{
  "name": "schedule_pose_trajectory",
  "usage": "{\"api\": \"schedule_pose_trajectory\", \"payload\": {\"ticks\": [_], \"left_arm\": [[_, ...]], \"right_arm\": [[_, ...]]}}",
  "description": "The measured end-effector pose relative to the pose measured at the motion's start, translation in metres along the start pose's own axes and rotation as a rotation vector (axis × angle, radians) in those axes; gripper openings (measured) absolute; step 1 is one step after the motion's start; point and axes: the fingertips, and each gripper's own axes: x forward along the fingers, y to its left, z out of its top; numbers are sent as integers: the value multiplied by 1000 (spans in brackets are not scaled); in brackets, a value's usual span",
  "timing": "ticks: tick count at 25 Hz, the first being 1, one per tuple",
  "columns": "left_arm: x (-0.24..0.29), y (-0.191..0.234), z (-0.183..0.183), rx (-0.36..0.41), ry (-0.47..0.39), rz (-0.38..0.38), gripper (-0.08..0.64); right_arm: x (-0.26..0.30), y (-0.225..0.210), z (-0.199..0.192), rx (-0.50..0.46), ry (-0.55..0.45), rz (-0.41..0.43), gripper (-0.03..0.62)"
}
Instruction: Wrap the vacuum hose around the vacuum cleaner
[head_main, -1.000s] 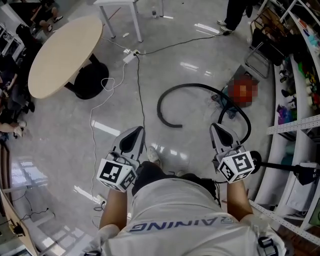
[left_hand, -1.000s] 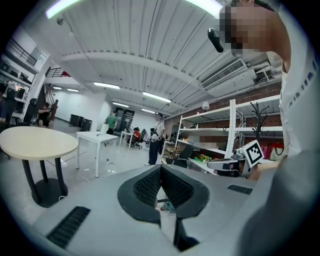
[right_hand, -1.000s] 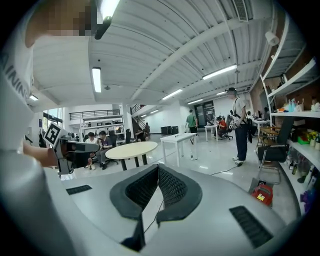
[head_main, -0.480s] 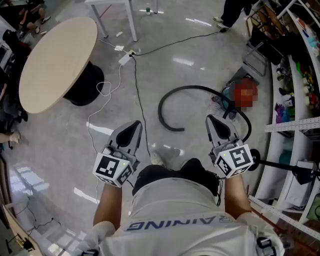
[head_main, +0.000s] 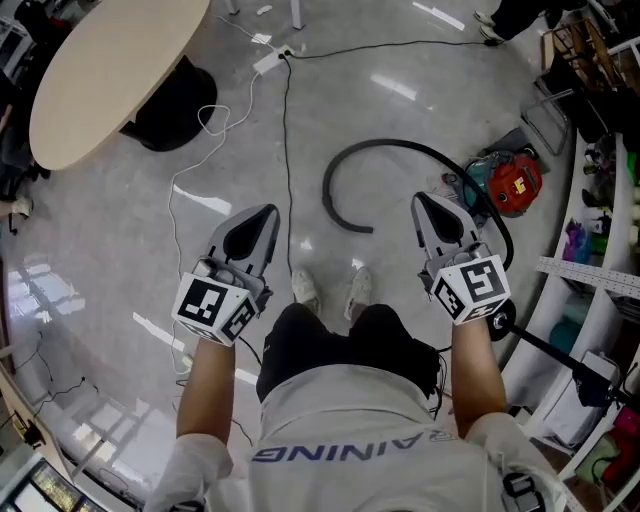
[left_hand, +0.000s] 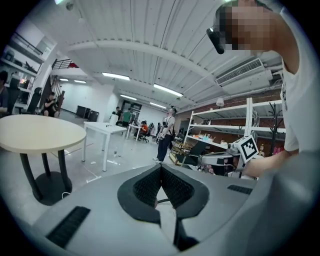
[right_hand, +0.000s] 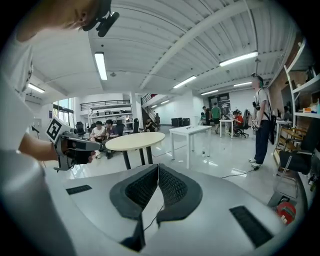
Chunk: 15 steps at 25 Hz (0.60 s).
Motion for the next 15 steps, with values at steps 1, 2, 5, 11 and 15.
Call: {"api": "schedule_pose_trajectory", "payload": {"ticks": [1,2,5,11,15], "left_arm": [[6,4,-11,-7,2,11,17],[13,7,-22,-20,2,18,17],[34,18,-64,-39,22,35,17],[81,81,-187,-46,107,78,17],[109,114,-262,-31,155,82,17]], "right_arm": [[9,-4,-12,-1,6,14,11],[16,-8,-26,3,13,30,11],[41,-15,-83,62,49,93,11],[116,-32,-217,82,147,120,11],[163,-43,-292,89,167,131,11]]}}
